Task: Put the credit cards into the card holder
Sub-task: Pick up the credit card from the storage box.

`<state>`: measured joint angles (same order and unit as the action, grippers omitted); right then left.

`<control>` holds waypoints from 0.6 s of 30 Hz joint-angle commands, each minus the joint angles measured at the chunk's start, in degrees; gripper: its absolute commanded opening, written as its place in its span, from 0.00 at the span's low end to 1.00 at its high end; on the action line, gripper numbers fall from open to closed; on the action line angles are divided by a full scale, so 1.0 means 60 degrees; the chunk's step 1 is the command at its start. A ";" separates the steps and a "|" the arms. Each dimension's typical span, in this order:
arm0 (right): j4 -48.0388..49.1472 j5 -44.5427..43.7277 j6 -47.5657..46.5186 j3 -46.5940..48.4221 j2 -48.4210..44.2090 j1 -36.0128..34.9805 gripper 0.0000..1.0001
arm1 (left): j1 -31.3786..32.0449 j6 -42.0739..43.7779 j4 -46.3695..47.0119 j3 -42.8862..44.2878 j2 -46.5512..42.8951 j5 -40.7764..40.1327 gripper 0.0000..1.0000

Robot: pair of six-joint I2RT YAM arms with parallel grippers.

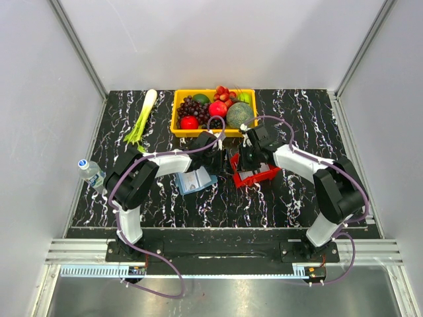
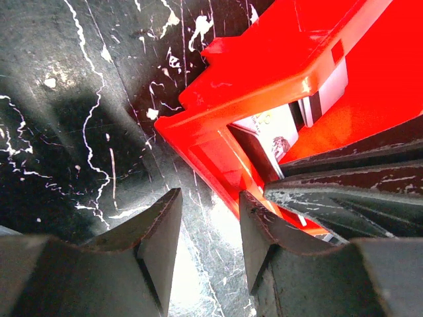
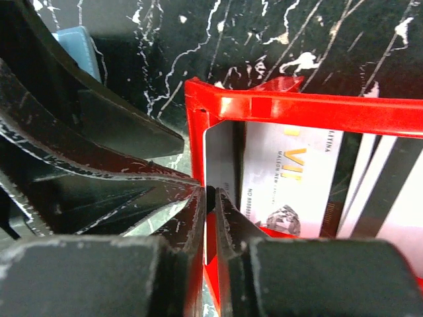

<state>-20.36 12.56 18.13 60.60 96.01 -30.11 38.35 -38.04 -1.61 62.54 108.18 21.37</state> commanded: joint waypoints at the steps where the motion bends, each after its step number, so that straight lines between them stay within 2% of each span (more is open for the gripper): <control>1: 0.1049 0.1539 0.0800 -0.0065 0.0068 -0.0050 0.14 | 0.0054 -0.0090 0.0312 0.0313 -0.0071 -0.0192 0.44; 6: 0.1269 0.1804 0.1036 -0.0153 0.0171 -0.0050 0.16 | 0.0039 -0.0061 0.0283 0.0314 -0.0071 -0.0177 0.44; 12: 0.1328 0.2095 0.1123 -0.0168 0.0259 -0.0006 0.26 | 0.0054 -0.0061 0.0282 0.0328 -0.0027 -0.0133 0.44; 18: 0.1474 0.2360 0.1182 -0.0212 0.0288 0.0052 0.24 | 0.0054 -0.0061 0.0282 0.0328 -0.0057 -0.0177 0.44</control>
<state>-16.73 18.33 22.85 59.42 96.77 -28.77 38.11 -38.02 -1.91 62.54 108.18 21.34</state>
